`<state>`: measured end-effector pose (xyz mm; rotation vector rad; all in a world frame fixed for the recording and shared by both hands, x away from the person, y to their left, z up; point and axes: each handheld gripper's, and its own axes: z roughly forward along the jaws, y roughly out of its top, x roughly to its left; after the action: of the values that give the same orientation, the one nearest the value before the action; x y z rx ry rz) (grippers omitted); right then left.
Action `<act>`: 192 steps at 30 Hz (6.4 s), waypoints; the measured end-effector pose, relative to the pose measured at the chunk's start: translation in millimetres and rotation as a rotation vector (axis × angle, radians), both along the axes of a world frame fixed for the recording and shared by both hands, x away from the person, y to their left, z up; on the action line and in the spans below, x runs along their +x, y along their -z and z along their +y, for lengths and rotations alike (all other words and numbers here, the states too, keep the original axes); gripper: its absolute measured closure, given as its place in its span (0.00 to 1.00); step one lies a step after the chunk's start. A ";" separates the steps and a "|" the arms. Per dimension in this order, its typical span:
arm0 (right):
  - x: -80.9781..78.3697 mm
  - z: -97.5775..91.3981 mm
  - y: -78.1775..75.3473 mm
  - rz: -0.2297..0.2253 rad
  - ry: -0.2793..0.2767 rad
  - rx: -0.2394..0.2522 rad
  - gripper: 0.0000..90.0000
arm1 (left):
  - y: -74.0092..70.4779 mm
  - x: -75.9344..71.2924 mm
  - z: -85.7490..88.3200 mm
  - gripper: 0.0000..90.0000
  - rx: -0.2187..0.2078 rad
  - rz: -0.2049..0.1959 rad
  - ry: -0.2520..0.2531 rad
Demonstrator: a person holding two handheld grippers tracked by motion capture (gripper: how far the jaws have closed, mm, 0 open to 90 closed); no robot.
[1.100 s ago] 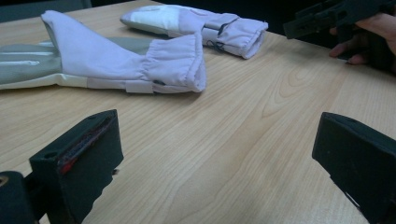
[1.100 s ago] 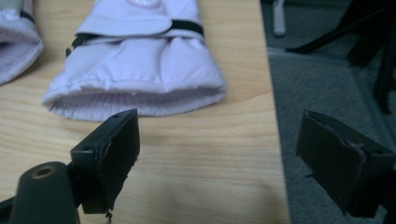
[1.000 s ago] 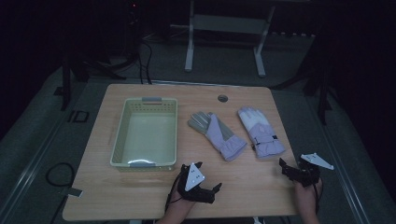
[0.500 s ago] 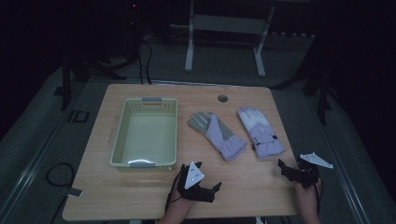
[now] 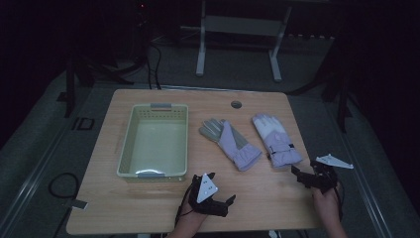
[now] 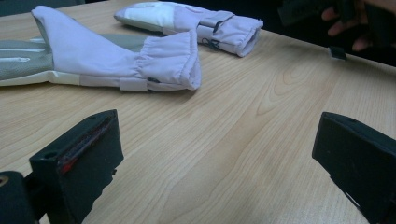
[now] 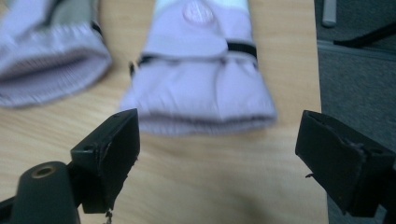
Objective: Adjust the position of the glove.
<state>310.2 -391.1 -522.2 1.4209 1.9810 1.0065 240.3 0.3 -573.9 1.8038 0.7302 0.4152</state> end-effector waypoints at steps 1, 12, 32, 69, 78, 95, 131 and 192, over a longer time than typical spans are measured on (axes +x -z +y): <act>1.7 1.2 -3.9 -0.005 -0.003 0.004 0.15 | 0.0 0.0 0.0 0.02 0.000 0.000 0.000; 20.9 24.3 -39.0 -0.031 -0.058 -0.052 0.17 | 0.0 0.1 0.0 0.02 0.000 0.001 -0.001; 53.8 67.5 -69.1 0.025 -0.203 0.025 0.16 | -0.1 -0.3 -0.4 0.02 0.000 -0.002 0.003; 115.2 169.1 -57.5 0.099 -0.369 -0.014 0.35 | -0.1 -0.5 0.1 0.02 -0.001 -0.003 0.018; 131.8 181.0 -31.7 0.170 -0.390 -0.010 0.45 | -0.1 -0.6 -0.1 0.02 -0.004 -0.003 0.022; 162.5 195.2 4.1 0.313 -0.416 -0.092 0.57 | 0.0 -0.7 -0.1 0.02 -0.007 0.001 0.027; 87.2 174.7 -50.6 0.149 -0.094 0.195 0.98 | -0.1 -1.2 0.3 0.02 0.000 0.001 0.014; 99.5 39.8 -48.7 0.071 -0.091 -0.005 0.58 | 0.1 0.4 0.5 0.02 -0.011 0.016 0.019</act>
<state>409.7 -351.2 -473.5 1.3932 2.1149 1.0017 240.7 0.9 -574.0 1.8045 0.7251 0.3843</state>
